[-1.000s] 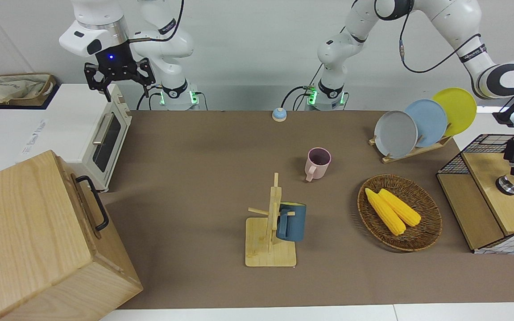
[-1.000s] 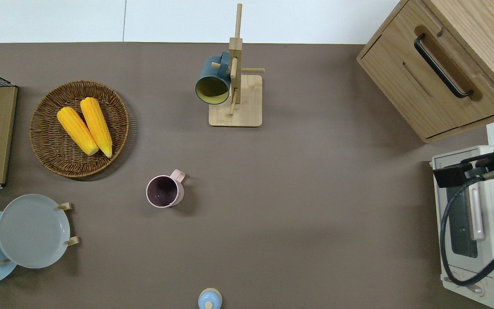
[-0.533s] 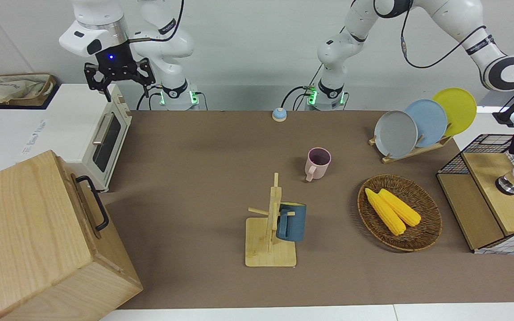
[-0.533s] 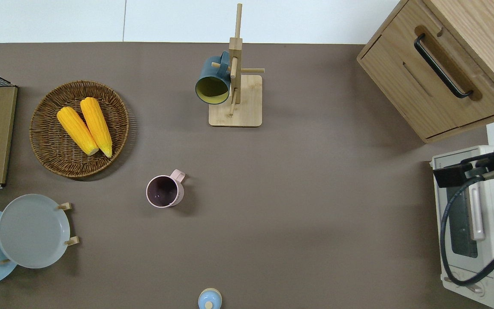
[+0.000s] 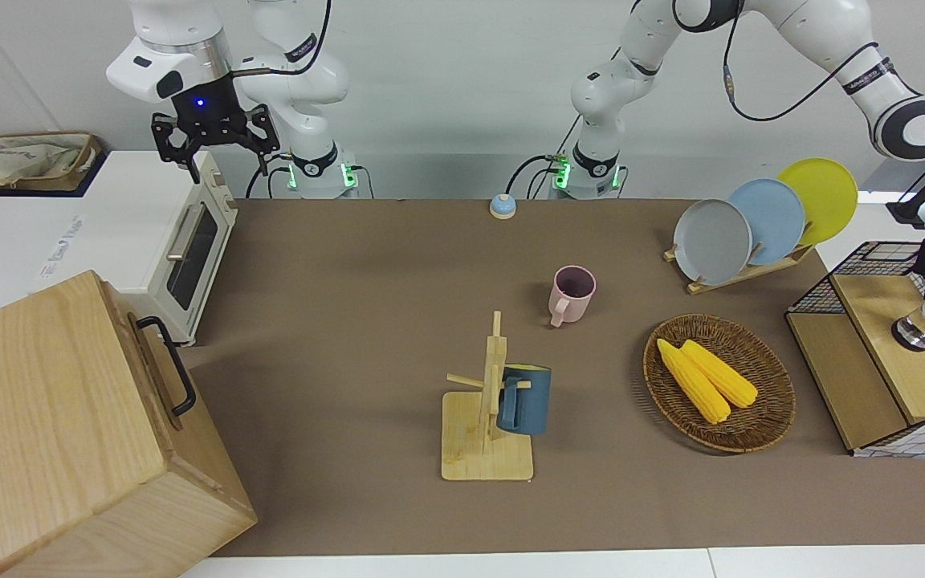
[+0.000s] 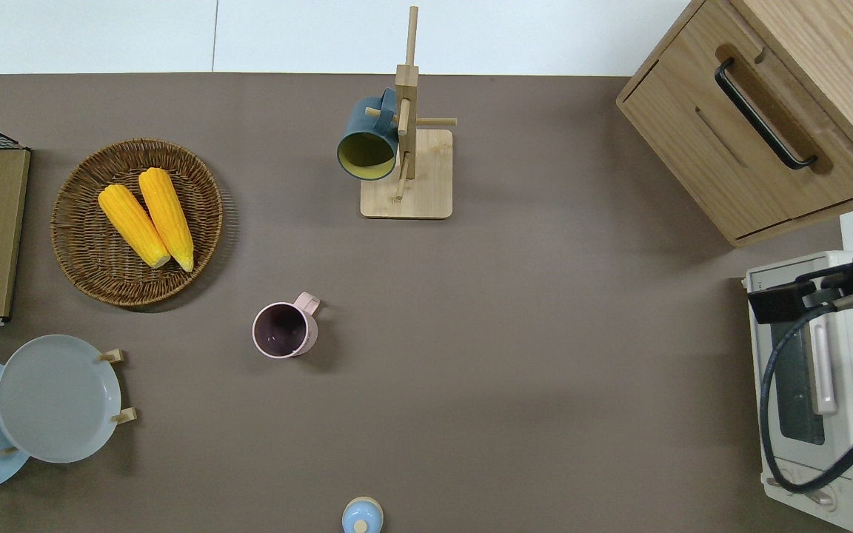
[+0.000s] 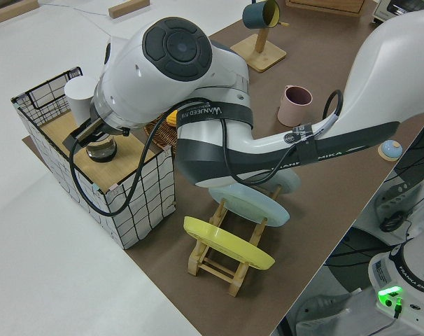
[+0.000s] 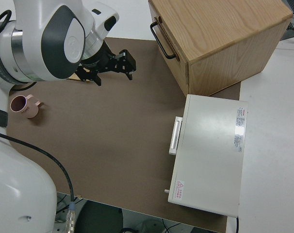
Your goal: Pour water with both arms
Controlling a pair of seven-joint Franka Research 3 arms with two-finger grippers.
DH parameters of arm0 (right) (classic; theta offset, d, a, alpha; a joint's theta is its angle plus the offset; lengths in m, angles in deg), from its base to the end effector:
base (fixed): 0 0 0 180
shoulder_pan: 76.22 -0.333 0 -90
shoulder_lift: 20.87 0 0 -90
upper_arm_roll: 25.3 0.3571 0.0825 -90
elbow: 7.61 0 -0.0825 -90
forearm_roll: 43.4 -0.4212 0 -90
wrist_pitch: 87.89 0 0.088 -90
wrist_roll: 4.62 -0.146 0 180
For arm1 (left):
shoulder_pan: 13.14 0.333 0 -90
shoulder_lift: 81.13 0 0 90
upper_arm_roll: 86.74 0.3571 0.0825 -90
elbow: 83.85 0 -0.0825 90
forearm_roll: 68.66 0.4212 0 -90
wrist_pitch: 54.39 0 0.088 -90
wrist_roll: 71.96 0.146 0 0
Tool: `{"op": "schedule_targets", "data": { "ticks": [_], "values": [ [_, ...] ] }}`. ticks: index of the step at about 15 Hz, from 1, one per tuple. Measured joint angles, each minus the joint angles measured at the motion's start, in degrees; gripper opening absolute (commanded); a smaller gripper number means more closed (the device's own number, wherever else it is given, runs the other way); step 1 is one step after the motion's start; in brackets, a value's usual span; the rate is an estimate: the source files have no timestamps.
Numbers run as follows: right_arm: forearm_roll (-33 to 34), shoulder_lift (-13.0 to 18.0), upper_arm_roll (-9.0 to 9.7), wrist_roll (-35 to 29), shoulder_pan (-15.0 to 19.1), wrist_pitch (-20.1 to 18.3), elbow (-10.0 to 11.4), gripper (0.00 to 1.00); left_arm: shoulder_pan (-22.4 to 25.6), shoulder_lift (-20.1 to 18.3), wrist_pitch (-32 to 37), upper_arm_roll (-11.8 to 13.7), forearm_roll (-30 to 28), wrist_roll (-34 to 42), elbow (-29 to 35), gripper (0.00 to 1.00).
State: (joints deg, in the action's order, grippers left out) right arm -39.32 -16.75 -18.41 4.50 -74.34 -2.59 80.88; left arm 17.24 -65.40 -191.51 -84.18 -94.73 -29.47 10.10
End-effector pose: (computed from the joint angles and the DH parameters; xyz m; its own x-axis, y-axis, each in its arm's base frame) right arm 0.5568 0.0407 0.6742 0.9713 0.2378 0.0032 0.2368 -0.9682 0.0809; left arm 0.6371 0.3906 0.5045 0.8221 0.0830 0.5632 0.0797 -0.9963 0.0305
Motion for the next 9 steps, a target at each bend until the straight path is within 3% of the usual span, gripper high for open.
{"op": "schedule_targets", "data": {
  "ticks": [9],
  "values": [
    [0.0, 0.0, 0.0, 0.0, 0.0, 0.0, 0.0, 0.992, -0.7, -2.9, 16.4, 0.3, 9.5, -11.4, -5.4, 1.0]
  ]
}}
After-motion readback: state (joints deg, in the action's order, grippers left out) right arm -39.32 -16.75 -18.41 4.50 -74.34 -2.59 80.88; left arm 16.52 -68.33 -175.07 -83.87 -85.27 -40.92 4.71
